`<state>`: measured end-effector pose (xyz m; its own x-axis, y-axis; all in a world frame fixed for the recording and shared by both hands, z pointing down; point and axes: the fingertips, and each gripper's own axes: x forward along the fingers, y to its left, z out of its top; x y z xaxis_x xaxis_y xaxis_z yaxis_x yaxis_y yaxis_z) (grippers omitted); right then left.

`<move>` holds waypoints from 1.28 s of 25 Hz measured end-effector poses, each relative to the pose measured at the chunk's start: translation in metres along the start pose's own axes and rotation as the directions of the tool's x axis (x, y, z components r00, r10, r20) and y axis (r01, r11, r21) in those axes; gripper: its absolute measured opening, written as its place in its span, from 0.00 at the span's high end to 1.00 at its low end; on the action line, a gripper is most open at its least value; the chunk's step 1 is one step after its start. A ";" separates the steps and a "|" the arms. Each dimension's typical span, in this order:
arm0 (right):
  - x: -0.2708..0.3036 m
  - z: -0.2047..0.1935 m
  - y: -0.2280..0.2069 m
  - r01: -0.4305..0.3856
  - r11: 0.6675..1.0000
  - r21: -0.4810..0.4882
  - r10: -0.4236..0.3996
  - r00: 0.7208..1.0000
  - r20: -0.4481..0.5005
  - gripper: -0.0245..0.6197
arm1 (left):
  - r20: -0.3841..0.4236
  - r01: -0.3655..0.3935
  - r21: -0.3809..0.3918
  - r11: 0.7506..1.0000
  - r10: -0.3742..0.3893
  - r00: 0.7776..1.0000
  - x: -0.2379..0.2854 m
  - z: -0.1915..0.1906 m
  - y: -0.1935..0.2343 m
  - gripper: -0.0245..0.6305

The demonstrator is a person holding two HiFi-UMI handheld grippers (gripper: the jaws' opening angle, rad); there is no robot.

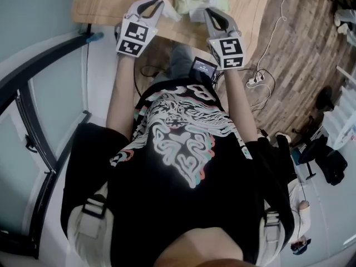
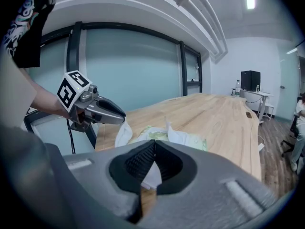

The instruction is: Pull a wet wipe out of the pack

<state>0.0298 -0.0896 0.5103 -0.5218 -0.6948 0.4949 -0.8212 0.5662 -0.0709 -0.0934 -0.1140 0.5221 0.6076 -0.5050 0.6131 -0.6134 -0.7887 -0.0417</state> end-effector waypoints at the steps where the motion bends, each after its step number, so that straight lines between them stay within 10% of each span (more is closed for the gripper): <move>1: -0.001 0.000 -0.001 0.002 1.000 -0.001 -0.002 1.000 0.001 0.96 | 0.004 -0.013 -0.010 1.000 0.013 1.000 0.001 0.000 0.001 0.94; 10: -0.010 -0.005 -0.001 0.007 1.000 -0.003 -0.007 1.000 0.023 0.96 | 0.053 -0.034 -0.118 0.992 0.041 0.998 0.005 0.003 0.007 0.73; 20: -0.023 0.000 -0.003 0.044 0.999 -0.026 -0.042 0.998 0.053 0.96 | 0.077 -0.061 -0.117 0.991 0.070 0.995 -0.004 0.010 0.003 0.72; 23: -0.031 0.009 -0.005 0.076 0.995 -0.069 -0.071 0.995 0.071 0.96 | 0.109 -0.069 -0.109 0.992 0.081 0.991 -0.015 0.019 0.004 0.98; 28: -0.044 0.028 -0.002 0.115 0.989 -0.097 -0.105 0.989 0.109 0.96 | 0.170 -0.077 -0.124 0.989 0.098 0.981 -0.036 0.035 0.005 0.98; 32: -0.058 0.042 0.009 0.139 0.984 -0.108 -0.124 0.982 0.139 0.96 | 0.277 -0.021 -0.279 0.960 0.102 0.956 -0.065 0.053 0.006 0.98</move>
<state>0.0424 -0.0631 0.4445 -0.4434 -0.8144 0.3742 -0.8561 0.5085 0.0922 -0.1097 -0.1041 0.4403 0.6577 -0.6598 0.3634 -0.7427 -0.6484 0.1671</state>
